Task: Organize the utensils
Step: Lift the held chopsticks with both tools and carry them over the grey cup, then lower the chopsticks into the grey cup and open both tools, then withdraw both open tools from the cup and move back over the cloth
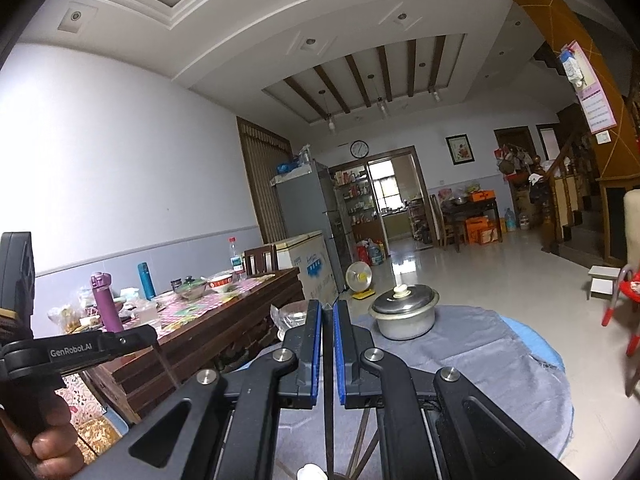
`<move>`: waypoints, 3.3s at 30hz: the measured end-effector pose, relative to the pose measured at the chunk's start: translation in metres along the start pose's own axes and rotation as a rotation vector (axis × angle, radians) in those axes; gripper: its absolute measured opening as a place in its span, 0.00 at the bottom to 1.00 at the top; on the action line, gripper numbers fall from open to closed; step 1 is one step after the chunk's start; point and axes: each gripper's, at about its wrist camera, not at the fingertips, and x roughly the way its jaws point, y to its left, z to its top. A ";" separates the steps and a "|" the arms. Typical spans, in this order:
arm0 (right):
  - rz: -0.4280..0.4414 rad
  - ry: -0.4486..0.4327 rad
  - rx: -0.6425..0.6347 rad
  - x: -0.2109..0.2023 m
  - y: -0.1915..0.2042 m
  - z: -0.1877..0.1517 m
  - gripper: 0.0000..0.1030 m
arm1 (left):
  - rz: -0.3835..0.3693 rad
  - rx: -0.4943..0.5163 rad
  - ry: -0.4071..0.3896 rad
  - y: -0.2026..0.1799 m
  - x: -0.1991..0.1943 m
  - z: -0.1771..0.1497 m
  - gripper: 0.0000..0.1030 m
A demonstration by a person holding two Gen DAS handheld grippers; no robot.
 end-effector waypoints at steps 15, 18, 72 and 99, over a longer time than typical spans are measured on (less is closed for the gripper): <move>-0.006 0.058 -0.004 0.009 -0.004 -0.008 0.07 | -0.006 0.014 0.056 -0.006 0.012 -0.009 0.05; -0.005 0.068 0.004 0.010 -0.007 -0.010 0.07 | -0.008 0.016 0.062 -0.008 0.012 -0.010 0.05; 0.054 0.210 0.141 0.025 -0.020 -0.042 0.08 | 0.025 0.088 0.148 -0.014 0.028 -0.030 0.12; -0.123 0.128 0.322 0.004 -0.103 -0.024 0.11 | 0.144 0.123 0.078 0.004 0.011 -0.041 0.58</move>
